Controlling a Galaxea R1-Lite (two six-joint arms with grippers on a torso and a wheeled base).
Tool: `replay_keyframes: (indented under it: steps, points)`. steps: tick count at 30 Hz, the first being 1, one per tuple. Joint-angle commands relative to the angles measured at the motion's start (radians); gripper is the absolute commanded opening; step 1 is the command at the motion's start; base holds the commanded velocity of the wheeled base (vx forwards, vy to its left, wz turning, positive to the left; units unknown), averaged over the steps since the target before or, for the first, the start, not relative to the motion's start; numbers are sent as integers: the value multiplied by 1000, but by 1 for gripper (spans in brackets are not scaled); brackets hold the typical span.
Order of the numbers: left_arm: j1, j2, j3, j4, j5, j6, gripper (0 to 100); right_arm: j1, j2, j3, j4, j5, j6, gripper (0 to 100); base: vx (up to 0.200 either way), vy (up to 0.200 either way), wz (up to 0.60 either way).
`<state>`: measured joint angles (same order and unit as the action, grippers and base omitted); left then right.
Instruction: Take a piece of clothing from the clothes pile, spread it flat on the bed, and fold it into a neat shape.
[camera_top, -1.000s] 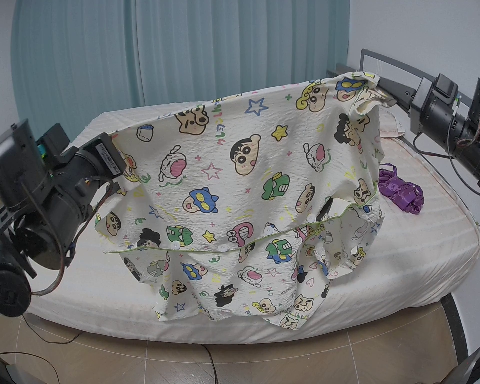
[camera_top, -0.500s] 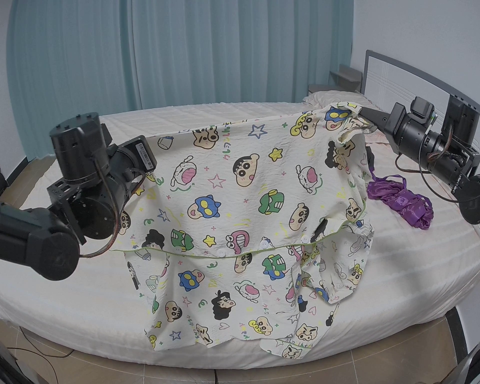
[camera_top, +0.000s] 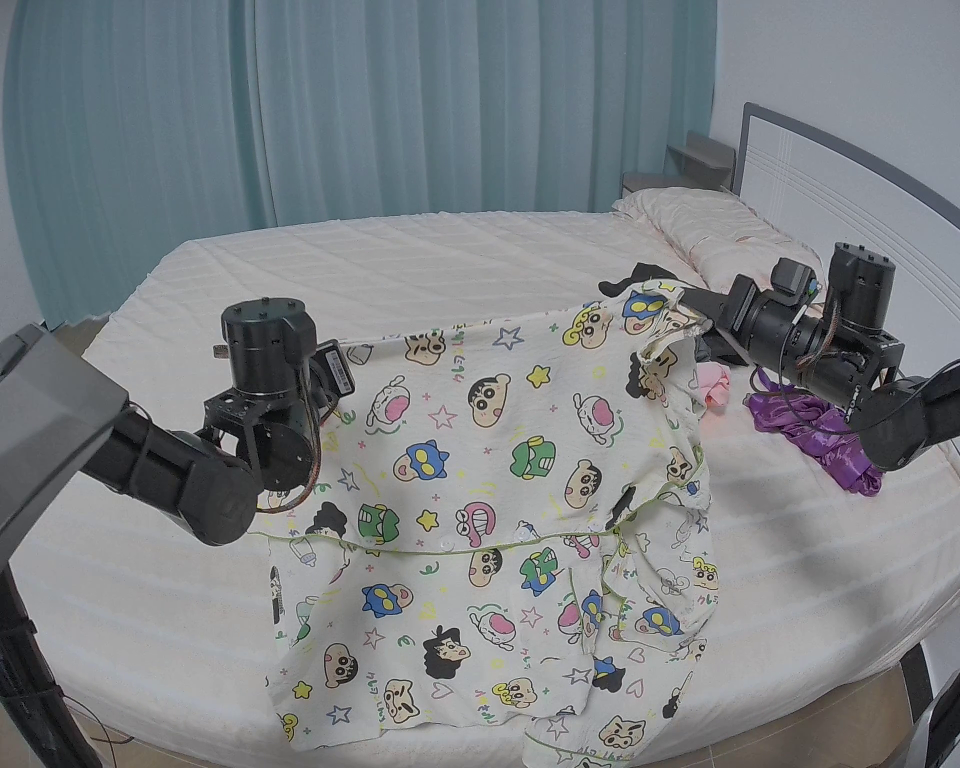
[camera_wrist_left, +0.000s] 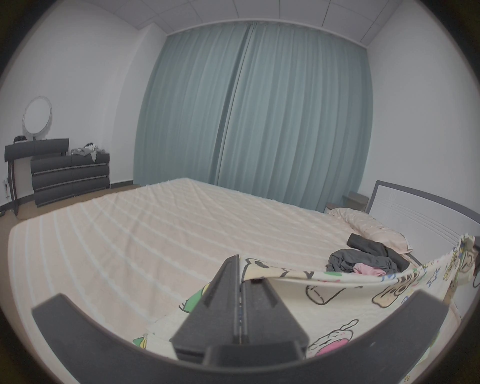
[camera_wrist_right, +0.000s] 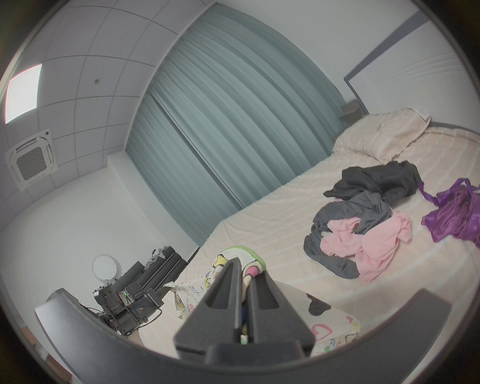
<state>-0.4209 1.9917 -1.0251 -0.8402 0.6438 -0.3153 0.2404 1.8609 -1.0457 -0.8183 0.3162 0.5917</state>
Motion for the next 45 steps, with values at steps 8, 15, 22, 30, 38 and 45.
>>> replay_keyframes:
  steps: [8, 15, 22, 30, 38, 45]
  points:
    - [11, 137, -12, 0, -1, -44, 0, 0, 133, 33, -5, -2, 3, 0, 25, 0, 0]
    - [8, 162, -4, -2, -16, -44, 0, 7, 199, 49, -76, -34, 5, 0, 143, 0, 0]
    - [19, 219, -30, -2, -16, -45, 0, 8, 251, 39, -81, -35, 11, 0, 0, 0, 0]
    - [56, 318, -144, -2, -18, -84, 100, 30, 343, -37, -117, -112, 108, 0, 0, 0, 0]
    - [111, 392, -254, 0, -15, -82, 100, 30, 460, -180, -113, -253, 137, 100, 0, 0, 0]
    - [201, 404, -368, 78, -12, 4, 100, 2, 503, -241, -110, -338, 157, 100, 0, 0, 0]
